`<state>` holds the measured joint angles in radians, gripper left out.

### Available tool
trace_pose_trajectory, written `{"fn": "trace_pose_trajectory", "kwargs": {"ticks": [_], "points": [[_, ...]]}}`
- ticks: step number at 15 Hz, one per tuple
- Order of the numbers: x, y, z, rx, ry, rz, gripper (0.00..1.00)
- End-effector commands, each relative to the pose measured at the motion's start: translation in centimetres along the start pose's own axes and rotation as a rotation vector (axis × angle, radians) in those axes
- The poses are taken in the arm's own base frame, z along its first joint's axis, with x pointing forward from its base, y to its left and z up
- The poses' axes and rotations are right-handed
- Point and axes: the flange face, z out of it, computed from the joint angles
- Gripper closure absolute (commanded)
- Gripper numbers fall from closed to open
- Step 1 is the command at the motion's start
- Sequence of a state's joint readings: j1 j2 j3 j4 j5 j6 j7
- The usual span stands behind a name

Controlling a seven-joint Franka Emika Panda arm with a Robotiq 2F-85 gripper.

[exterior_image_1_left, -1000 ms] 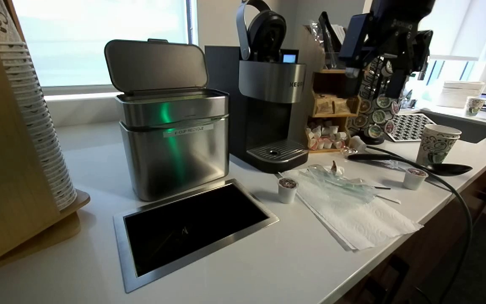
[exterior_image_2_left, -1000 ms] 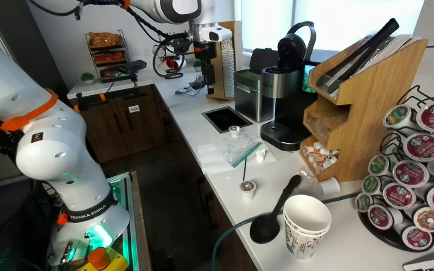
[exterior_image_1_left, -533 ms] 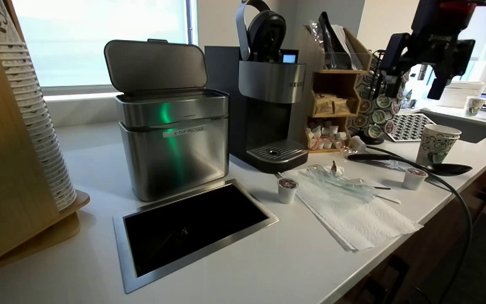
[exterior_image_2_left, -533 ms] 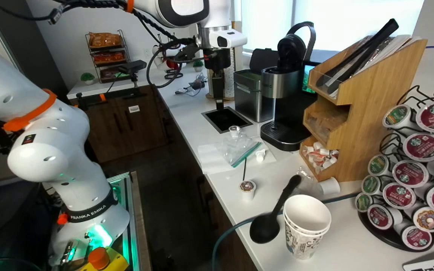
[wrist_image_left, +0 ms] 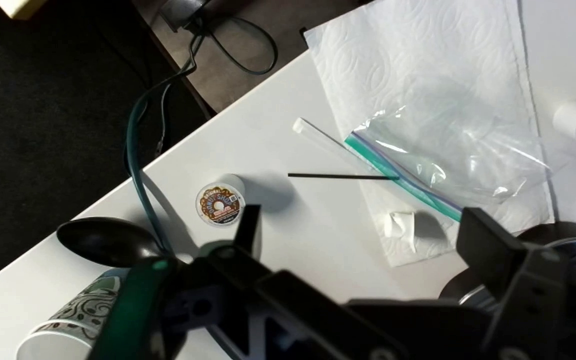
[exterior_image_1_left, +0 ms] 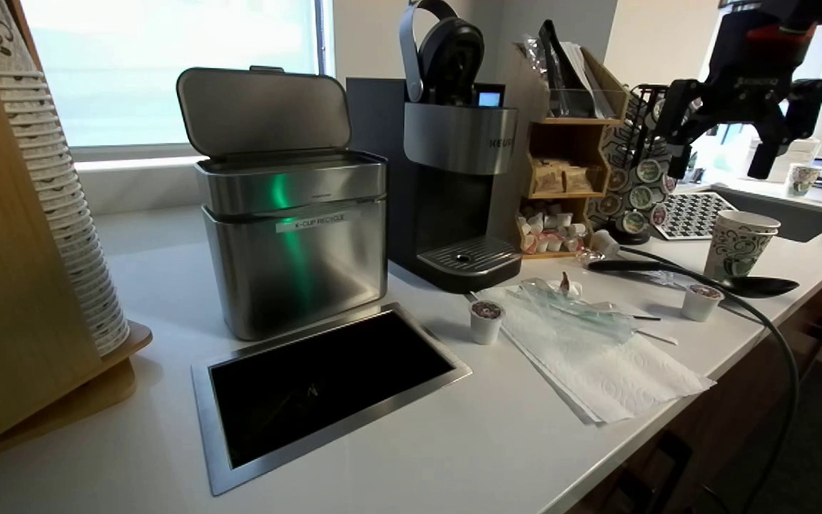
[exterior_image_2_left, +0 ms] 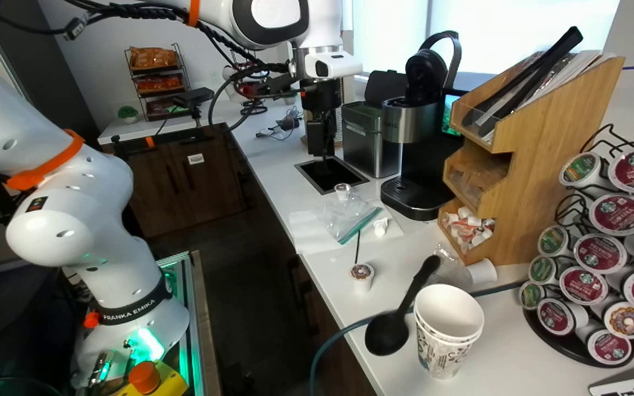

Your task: Put the right coffee pod in the cup

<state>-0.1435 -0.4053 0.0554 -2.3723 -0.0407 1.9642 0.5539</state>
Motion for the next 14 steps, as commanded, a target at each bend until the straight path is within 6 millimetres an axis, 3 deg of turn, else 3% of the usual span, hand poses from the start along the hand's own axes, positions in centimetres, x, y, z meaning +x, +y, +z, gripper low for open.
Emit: {"fn": "trace_pose_trajectory", "kwargs": {"ticks": [1, 7, 11, 12, 14], "points": [[1.4, 0.5, 1.4, 0.005, -0.037, 0.087, 0.0], [4.5, 4.8, 6.4, -0.02, -0.114, 0.253, 0.0], [7.1, 7.0, 10.7, -0.092, -0.05, 0.265, 0.0], [6.5, 6.7, 8.6, -0.056, -0.068, 0.25, 0.0], [6.9, 6.9, 9.6, -0.066, -0.079, 0.253, 0.0]]}}
